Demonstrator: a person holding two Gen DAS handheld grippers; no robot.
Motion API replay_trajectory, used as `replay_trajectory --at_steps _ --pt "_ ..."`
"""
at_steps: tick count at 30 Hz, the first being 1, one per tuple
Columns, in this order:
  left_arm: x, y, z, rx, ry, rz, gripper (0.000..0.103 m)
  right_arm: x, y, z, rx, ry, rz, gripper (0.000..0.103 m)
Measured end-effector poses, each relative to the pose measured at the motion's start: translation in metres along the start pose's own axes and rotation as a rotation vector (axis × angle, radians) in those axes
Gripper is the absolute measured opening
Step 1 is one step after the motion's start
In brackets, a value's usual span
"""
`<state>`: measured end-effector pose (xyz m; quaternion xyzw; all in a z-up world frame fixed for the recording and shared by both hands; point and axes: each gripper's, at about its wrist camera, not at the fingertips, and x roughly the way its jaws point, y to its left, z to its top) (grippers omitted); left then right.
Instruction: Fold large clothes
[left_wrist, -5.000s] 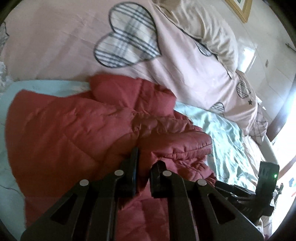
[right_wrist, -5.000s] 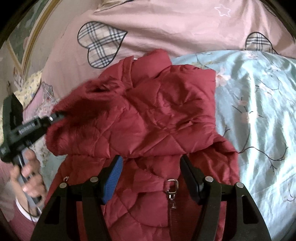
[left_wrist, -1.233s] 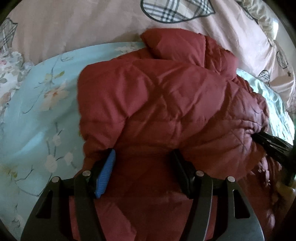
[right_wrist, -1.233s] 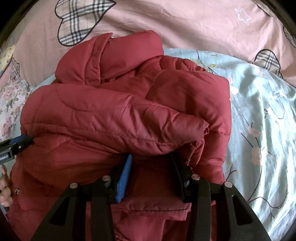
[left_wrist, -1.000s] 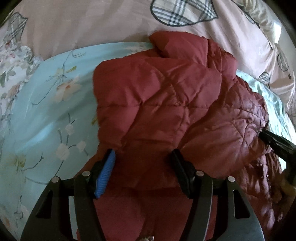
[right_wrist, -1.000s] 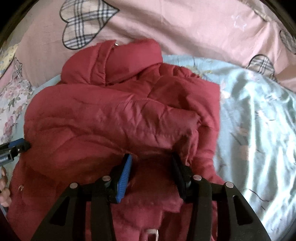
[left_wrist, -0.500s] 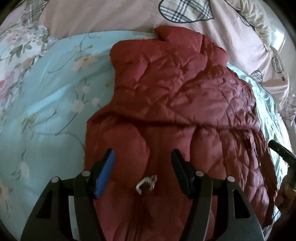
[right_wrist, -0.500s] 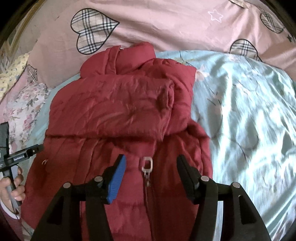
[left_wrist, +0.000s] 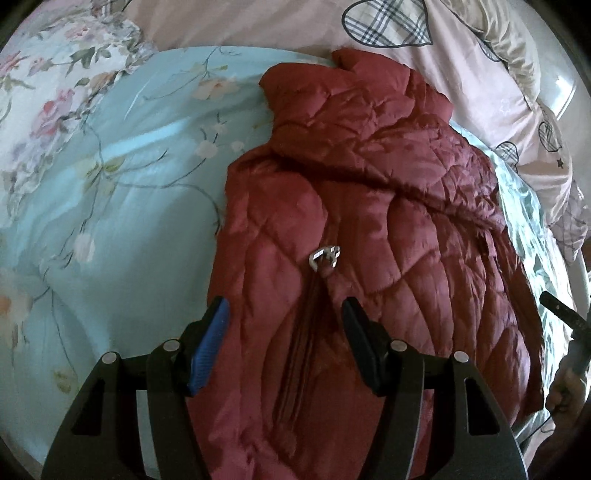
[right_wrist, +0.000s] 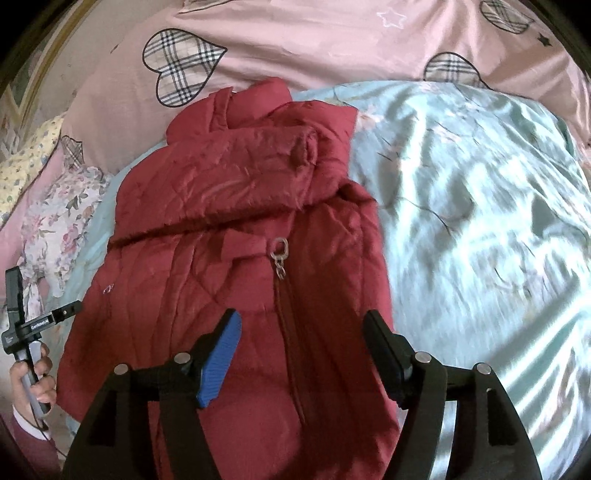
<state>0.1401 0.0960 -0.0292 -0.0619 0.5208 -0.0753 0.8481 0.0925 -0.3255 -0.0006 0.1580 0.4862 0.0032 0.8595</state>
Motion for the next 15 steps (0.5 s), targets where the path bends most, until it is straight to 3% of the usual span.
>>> replay_trajectory --at_steps 15 --pt "-0.031 0.007 -0.047 0.0 -0.005 -0.031 0.062 -0.038 -0.023 -0.056 0.053 0.014 -0.024 0.07"
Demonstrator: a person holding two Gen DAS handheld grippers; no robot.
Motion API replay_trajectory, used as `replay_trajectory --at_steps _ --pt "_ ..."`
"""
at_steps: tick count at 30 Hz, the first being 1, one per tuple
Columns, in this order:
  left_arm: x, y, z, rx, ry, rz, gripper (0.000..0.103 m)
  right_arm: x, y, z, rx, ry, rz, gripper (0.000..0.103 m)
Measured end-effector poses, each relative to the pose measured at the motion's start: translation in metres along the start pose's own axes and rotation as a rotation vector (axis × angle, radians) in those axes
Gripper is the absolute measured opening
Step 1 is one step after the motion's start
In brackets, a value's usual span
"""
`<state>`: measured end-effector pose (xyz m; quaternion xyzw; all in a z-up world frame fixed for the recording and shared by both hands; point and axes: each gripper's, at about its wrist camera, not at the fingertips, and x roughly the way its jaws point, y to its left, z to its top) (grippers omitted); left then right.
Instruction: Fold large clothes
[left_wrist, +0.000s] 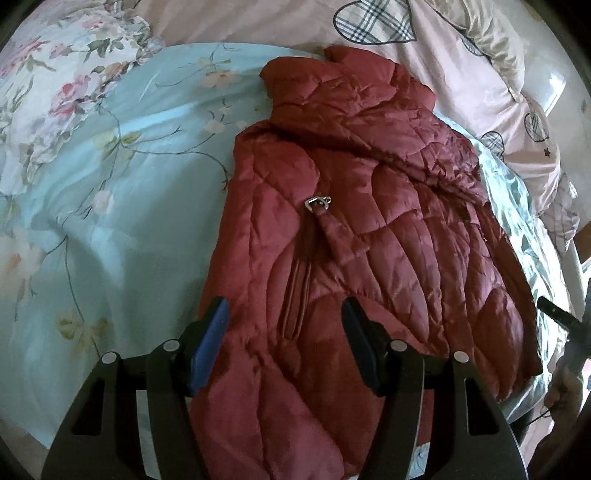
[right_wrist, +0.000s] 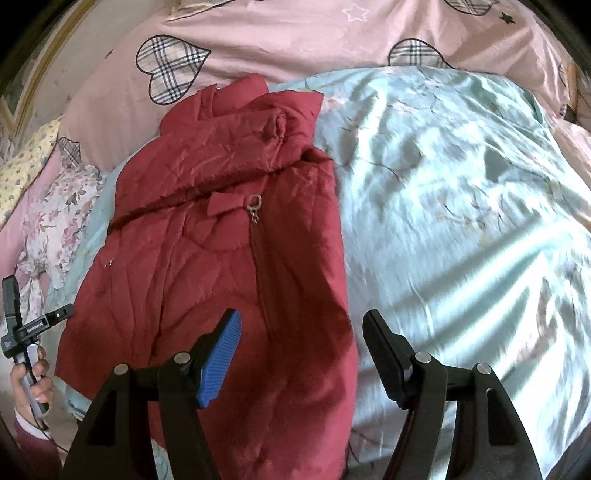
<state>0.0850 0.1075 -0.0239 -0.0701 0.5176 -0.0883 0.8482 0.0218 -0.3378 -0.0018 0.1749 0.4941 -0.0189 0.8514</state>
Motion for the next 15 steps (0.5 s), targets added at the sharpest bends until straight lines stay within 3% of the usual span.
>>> replay_trajectory --at_steps 9,15 --pt "-0.011 0.015 -0.023 -0.025 0.006 0.018 0.062 0.002 -0.005 -0.032 0.016 0.056 0.014 0.07" --pt "-0.008 0.025 -0.039 -0.046 0.046 -0.008 0.062 0.003 -0.003 -0.048 0.031 0.077 0.043 0.07"
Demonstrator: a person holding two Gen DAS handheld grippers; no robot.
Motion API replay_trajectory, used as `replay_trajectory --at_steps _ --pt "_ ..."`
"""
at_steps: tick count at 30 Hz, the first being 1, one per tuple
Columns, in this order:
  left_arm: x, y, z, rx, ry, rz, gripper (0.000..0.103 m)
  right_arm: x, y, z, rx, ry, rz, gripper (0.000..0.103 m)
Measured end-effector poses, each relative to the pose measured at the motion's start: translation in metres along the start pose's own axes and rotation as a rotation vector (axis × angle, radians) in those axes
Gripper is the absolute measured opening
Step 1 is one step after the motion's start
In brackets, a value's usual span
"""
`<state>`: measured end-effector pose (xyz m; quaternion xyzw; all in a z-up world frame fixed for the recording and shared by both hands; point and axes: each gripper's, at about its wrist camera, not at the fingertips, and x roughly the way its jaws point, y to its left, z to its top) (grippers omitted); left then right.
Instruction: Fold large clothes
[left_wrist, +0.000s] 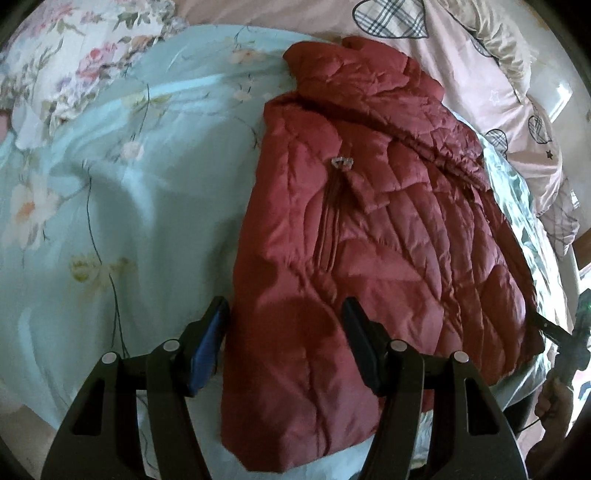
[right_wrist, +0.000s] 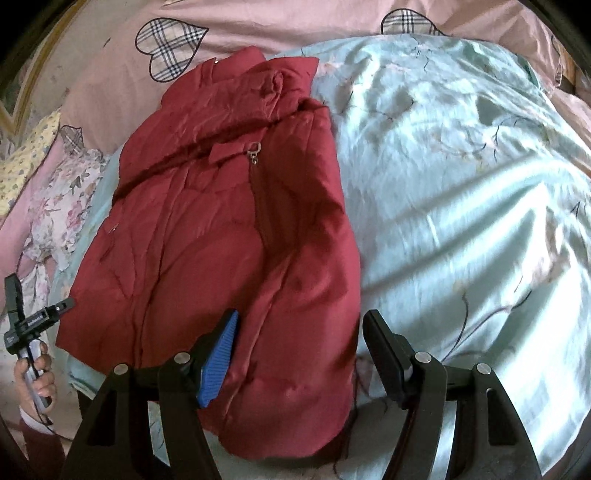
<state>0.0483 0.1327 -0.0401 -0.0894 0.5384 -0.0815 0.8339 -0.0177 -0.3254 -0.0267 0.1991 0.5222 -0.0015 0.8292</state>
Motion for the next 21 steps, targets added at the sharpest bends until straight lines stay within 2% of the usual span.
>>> replay_trajectory --at_steps 6,14,16,18,21 --pt "0.003 0.003 -0.014 -0.012 0.027 -0.039 0.062 -0.001 0.0 -0.007 0.026 0.012 0.051 0.071" --pt "0.005 0.001 -0.021 0.012 0.038 -0.057 0.063 0.001 0.001 -0.012 0.015 0.031 0.067 0.072" --pt "0.006 0.002 -0.022 0.014 0.038 -0.062 0.063 0.001 -0.003 -0.015 0.029 0.033 0.086 0.068" --pt "0.007 0.003 -0.024 0.013 0.04 -0.07 0.063 0.0 -0.004 -0.018 0.035 0.027 0.106 0.058" --pt "0.008 0.004 -0.025 0.016 0.044 -0.09 0.063 0.0 -0.003 -0.019 0.031 0.026 0.125 0.053"
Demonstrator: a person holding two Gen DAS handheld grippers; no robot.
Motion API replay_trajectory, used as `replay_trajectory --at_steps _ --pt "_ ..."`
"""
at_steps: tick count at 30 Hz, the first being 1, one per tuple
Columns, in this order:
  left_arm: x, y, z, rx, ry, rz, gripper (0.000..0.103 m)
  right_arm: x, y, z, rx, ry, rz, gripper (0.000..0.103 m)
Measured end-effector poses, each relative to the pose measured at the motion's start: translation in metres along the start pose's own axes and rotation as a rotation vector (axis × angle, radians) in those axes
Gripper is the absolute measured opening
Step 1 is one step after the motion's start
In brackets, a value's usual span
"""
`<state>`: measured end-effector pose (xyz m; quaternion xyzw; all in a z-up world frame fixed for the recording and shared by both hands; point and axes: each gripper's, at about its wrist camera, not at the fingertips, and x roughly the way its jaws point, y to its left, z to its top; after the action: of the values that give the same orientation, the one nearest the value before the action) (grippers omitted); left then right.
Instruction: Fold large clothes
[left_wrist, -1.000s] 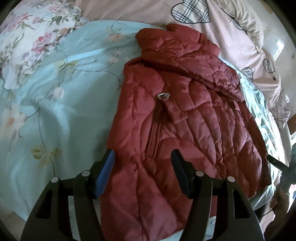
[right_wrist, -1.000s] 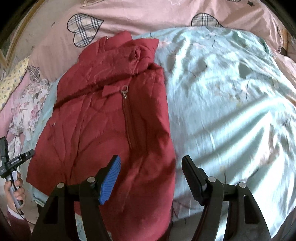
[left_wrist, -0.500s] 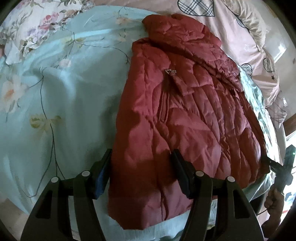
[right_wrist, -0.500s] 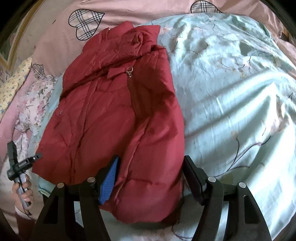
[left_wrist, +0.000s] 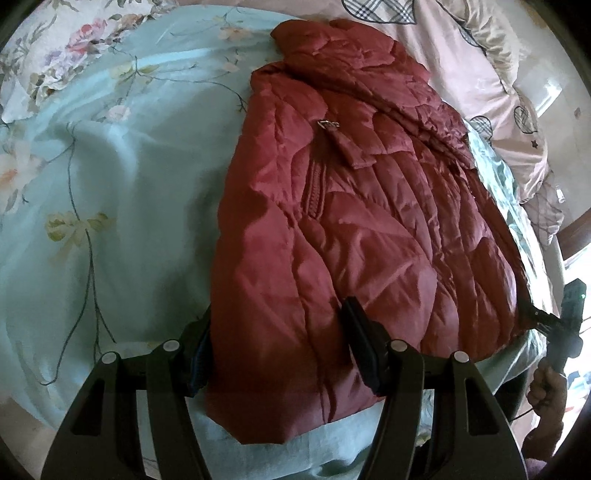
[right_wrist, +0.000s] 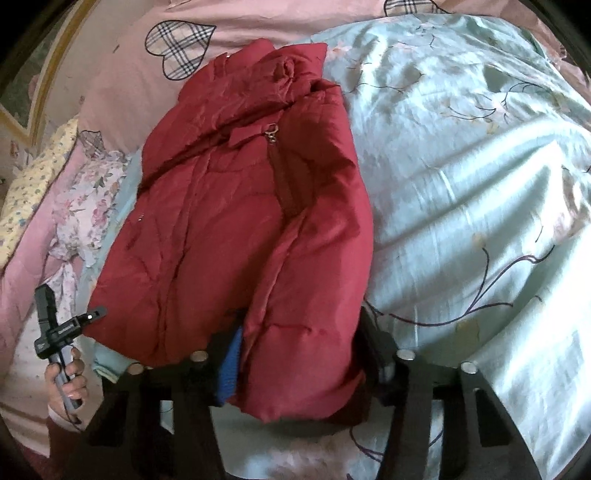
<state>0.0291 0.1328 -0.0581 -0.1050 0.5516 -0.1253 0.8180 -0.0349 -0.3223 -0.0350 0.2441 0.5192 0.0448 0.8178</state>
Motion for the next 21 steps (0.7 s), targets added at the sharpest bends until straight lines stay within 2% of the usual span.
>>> replay_trajectory --at_steps 5,7,8,9,12,15,21 --pt "0.003 0.0 -0.002 -0.005 0.005 -0.027 0.063 0.004 -0.007 -0.003 0.048 0.002 0.038 0.056" --pt "0.003 0.0 -0.003 -0.002 0.003 -0.039 0.059 0.004 -0.007 -0.004 0.051 -0.004 0.044 0.056" --pt "0.003 0.0 -0.003 0.003 0.003 -0.045 0.053 0.003 -0.006 -0.005 0.051 -0.007 0.045 0.053" --pt "0.003 -0.001 -0.003 0.009 0.001 -0.053 0.041 0.002 -0.006 -0.005 0.048 -0.013 0.048 0.05" --pt "-0.001 -0.007 -0.004 0.037 -0.012 -0.062 0.027 -0.002 -0.004 -0.006 0.041 -0.033 0.065 0.036" --pt "-0.006 -0.015 -0.004 0.067 -0.024 -0.05 0.022 -0.006 -0.002 -0.007 0.034 -0.05 0.075 0.029" --pt "-0.019 -0.02 -0.003 0.083 -0.044 -0.061 0.018 -0.016 0.001 -0.008 0.004 -0.061 0.099 0.025"
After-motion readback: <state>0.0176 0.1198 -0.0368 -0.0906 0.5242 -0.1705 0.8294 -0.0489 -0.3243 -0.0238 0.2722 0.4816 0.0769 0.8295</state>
